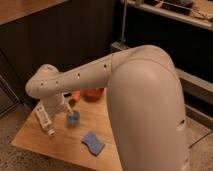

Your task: Stand the bottle upright

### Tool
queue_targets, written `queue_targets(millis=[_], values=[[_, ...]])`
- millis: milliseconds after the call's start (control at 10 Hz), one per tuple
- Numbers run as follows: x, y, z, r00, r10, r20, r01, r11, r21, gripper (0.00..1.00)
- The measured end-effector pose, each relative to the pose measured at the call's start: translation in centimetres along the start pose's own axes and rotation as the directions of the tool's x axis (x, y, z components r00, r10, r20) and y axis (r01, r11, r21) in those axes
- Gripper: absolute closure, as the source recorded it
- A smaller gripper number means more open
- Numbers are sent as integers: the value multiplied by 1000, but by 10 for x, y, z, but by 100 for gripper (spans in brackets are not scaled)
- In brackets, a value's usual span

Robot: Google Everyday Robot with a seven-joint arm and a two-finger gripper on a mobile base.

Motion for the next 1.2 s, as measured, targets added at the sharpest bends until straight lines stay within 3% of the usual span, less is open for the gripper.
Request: queue_targets(millis=[200,600,1200], values=[[2,18,13,999,-31,-13,31,999,-19,35],[9,27,25,1000,-11,-11,10,999,-53,35],[24,33,55,998,-69,1,69,997,16,35]])
